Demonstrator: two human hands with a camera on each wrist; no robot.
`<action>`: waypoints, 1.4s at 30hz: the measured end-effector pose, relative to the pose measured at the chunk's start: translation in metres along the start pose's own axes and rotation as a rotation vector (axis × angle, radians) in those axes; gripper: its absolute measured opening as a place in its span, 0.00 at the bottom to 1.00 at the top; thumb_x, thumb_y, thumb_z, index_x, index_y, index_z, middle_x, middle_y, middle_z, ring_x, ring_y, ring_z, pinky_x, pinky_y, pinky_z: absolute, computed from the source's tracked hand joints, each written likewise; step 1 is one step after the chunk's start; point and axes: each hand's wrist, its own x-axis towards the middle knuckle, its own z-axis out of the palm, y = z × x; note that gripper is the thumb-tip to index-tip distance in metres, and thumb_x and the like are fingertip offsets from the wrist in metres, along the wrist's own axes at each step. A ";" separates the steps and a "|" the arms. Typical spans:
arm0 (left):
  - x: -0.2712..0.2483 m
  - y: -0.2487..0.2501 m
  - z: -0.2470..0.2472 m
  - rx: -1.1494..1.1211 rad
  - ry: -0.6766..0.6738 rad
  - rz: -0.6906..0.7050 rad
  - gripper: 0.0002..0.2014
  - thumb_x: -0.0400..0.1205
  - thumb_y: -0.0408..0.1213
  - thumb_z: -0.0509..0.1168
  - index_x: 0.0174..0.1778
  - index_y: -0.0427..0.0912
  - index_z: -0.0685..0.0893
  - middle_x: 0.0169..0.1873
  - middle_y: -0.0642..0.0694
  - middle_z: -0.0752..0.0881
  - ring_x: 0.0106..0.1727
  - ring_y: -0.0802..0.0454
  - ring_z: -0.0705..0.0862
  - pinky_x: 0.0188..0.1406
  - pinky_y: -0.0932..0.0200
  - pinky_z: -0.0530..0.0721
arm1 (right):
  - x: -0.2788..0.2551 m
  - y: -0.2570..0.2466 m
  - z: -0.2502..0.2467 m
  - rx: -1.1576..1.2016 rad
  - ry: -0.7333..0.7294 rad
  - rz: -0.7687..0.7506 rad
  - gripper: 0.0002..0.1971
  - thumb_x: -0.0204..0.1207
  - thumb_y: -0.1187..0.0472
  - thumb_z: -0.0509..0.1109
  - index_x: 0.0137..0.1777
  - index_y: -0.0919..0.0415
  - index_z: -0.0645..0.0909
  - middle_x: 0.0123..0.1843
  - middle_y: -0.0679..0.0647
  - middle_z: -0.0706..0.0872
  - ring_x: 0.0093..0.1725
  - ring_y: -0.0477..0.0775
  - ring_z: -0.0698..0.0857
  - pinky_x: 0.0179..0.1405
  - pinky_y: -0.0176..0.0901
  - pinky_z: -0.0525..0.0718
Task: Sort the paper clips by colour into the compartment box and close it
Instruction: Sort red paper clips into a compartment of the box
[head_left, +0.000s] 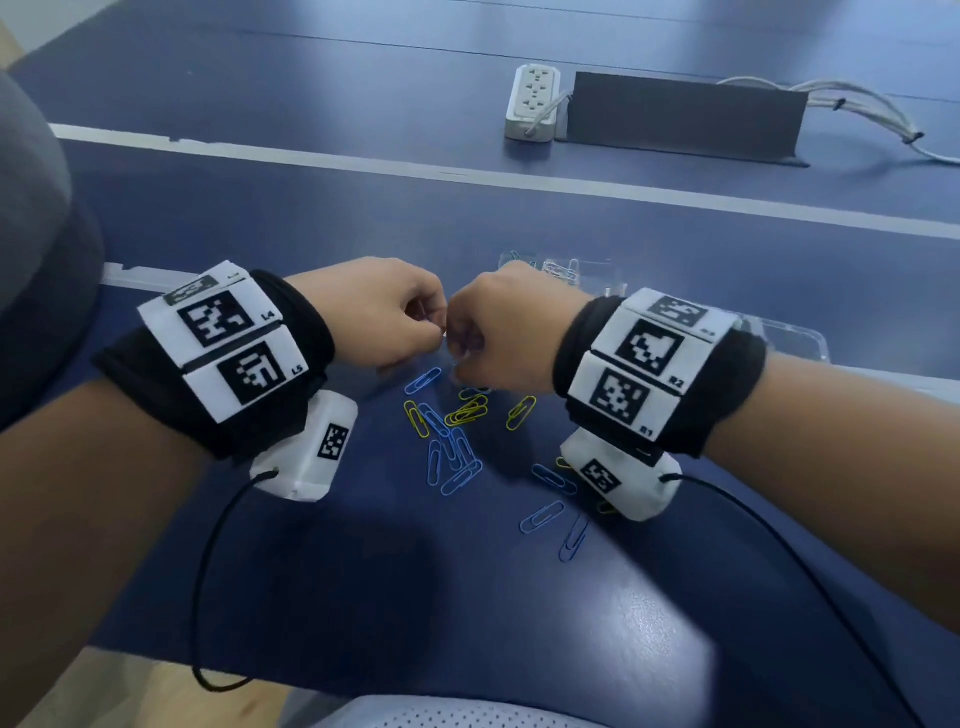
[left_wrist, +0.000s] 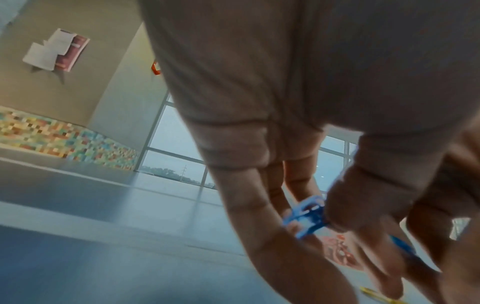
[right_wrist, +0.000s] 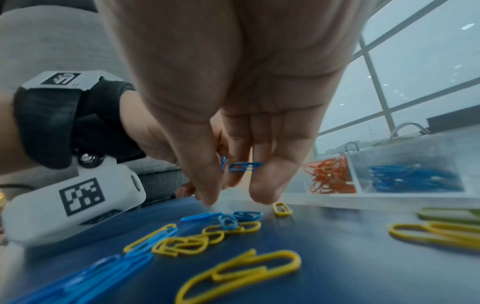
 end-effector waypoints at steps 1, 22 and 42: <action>-0.001 -0.002 0.001 0.033 -0.002 -0.010 0.07 0.76 0.38 0.63 0.32 0.50 0.75 0.26 0.53 0.84 0.32 0.56 0.83 0.40 0.59 0.79 | 0.002 -0.002 0.001 -0.037 -0.020 -0.017 0.07 0.70 0.57 0.70 0.46 0.52 0.86 0.49 0.53 0.89 0.52 0.59 0.85 0.46 0.40 0.78; 0.003 0.012 0.014 0.292 -0.021 0.042 0.08 0.67 0.35 0.71 0.41 0.48 0.89 0.25 0.56 0.79 0.34 0.51 0.79 0.36 0.61 0.79 | -0.005 0.038 -0.041 0.065 0.099 0.231 0.05 0.69 0.61 0.70 0.41 0.51 0.86 0.33 0.46 0.80 0.42 0.52 0.79 0.43 0.37 0.75; 0.054 0.081 0.000 0.203 0.257 0.331 0.11 0.75 0.33 0.67 0.52 0.44 0.89 0.48 0.46 0.90 0.48 0.50 0.83 0.45 0.65 0.71 | -0.031 0.073 -0.045 0.066 0.245 0.291 0.11 0.73 0.54 0.65 0.51 0.50 0.86 0.47 0.54 0.87 0.45 0.54 0.76 0.50 0.42 0.76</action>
